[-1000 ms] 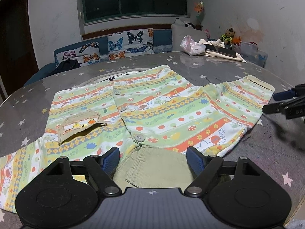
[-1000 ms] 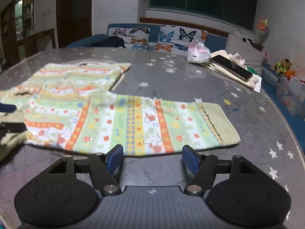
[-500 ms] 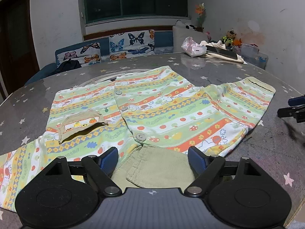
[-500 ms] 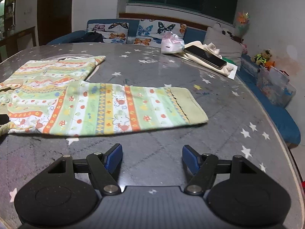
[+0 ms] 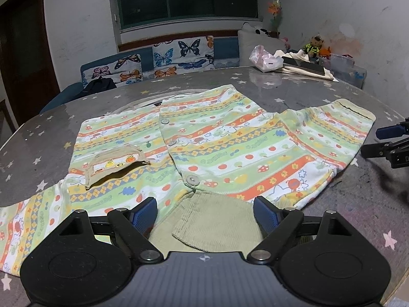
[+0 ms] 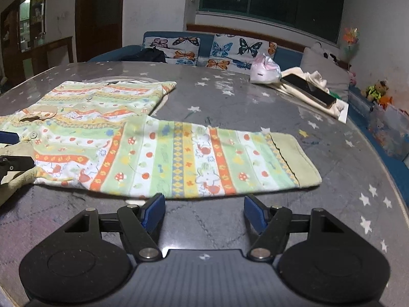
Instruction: Fold clothes
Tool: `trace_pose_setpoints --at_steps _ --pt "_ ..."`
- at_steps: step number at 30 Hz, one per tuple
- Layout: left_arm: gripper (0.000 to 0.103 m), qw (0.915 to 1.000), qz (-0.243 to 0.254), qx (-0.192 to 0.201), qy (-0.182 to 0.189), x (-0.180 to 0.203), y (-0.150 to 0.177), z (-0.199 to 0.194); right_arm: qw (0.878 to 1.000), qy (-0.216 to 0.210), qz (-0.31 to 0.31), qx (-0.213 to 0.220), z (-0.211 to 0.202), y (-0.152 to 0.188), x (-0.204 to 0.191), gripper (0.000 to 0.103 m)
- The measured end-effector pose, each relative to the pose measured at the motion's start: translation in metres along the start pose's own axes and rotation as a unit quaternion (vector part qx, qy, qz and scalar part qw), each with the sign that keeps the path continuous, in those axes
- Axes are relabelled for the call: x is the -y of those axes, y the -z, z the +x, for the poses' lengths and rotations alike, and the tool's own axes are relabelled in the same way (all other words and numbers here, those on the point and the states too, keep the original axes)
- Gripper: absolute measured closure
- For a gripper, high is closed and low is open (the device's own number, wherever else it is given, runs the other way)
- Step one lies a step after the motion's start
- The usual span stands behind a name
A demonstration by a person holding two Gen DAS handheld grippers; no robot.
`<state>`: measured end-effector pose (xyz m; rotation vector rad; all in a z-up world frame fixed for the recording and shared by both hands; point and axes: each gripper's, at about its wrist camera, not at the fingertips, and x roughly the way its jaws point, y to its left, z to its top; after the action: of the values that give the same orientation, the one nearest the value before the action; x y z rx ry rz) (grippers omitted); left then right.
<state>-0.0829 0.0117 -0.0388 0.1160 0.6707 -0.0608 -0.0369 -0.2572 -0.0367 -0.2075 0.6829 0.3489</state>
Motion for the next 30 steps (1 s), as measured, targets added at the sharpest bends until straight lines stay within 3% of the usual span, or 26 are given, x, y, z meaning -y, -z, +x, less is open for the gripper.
trace_pose_setpoints --at_steps 8,15,19,26,30 --pt "0.018 0.9999 0.007 -0.014 -0.005 0.0 -0.009 -0.003 1.0 0.004 -0.001 0.008 -0.01 -0.015 0.011 0.039" --pt "0.018 0.9997 0.014 0.013 0.017 -0.001 -0.029 -0.013 1.0 -0.018 -0.008 0.015 0.0 -0.05 0.005 0.039" --pt "0.018 0.9994 0.012 0.015 0.028 -0.002 -0.04 -0.007 0.999 -0.034 -0.016 0.016 0.016 -0.072 -0.009 0.039" --pt "0.019 0.9992 0.013 -0.013 0.035 -0.001 -0.039 0.015 0.998 -0.059 -0.023 0.008 0.058 -0.094 -0.039 0.039" --pt "0.019 0.9987 0.015 -0.028 0.039 -0.001 -0.035 0.024 0.998 -0.049 -0.033 -0.003 0.081 -0.093 -0.047 0.039"
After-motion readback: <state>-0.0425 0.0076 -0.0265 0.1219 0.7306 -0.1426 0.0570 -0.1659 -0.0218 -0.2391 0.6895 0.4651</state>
